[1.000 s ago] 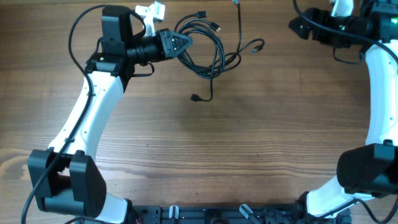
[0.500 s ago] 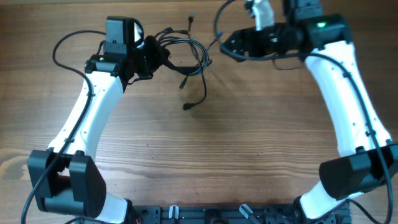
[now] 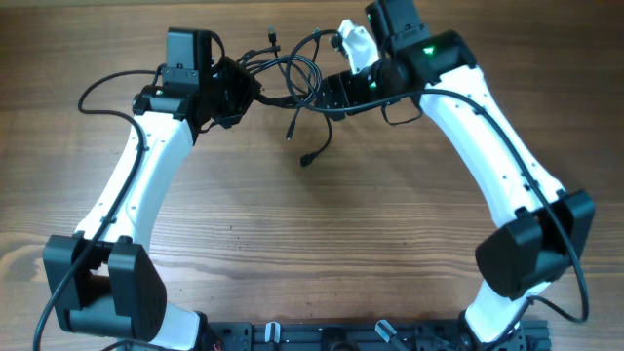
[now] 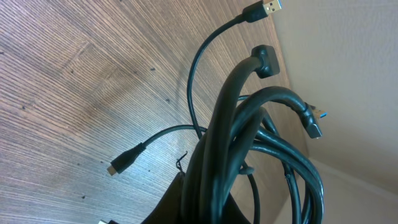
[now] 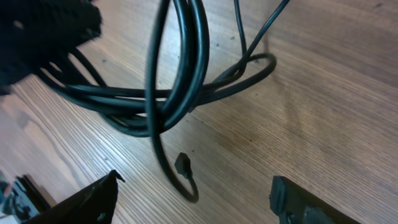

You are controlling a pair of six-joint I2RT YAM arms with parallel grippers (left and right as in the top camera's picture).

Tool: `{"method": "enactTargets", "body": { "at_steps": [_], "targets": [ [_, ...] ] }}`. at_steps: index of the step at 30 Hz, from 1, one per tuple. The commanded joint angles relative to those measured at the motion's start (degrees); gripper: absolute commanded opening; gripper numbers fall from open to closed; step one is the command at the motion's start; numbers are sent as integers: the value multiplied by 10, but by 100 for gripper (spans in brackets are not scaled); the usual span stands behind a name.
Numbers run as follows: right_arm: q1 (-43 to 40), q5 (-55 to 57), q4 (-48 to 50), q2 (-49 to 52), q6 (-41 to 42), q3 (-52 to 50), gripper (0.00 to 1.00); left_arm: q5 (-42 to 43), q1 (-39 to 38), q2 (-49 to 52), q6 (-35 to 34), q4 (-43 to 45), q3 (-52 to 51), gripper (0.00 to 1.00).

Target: Untangle cables

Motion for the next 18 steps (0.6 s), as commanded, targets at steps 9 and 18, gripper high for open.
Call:
{"method": "enactTargets", "body": {
  "at_steps": [9, 18],
  "targets": [
    [8, 16, 95, 21, -40, -73, 23, 8, 3, -15, -6, 1, 3, 4],
    [-18, 49, 97, -70, 9, -12, 4, 3, 2, -15, 191, -27, 3, 4]
  ]
}}
